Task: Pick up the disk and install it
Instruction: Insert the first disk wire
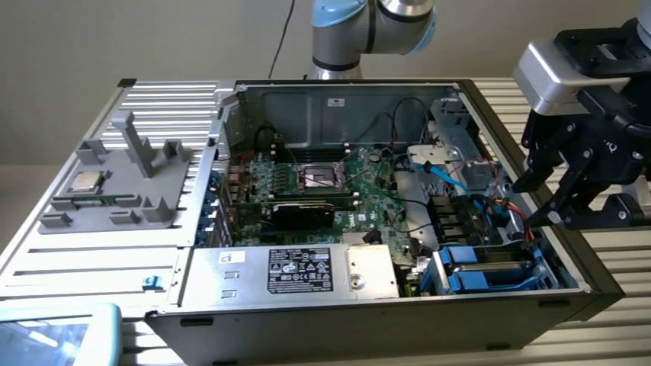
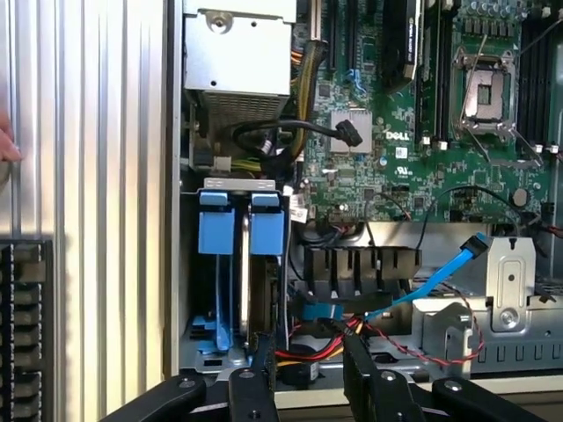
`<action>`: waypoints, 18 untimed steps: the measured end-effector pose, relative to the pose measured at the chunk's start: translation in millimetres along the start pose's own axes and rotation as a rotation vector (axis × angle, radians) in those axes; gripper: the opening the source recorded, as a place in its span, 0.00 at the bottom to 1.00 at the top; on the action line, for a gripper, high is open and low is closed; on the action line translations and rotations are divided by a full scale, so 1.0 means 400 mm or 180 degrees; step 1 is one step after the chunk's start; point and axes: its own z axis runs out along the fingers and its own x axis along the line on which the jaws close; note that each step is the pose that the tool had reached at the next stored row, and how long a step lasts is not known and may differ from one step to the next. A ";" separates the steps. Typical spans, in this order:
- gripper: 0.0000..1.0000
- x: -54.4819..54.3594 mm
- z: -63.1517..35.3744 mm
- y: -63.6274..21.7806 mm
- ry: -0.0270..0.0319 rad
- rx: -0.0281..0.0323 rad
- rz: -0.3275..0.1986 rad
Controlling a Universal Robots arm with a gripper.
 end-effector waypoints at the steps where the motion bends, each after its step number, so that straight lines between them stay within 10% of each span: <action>1: 0.44 0.004 0.001 0.000 -0.0012 0.0000 0.0000; 9: 0.44 0.040 0.018 -0.001 -0.0093 -0.0002 -0.0013; 18: 0.44 0.062 0.035 -0.003 -0.0116 -0.0027 -0.0078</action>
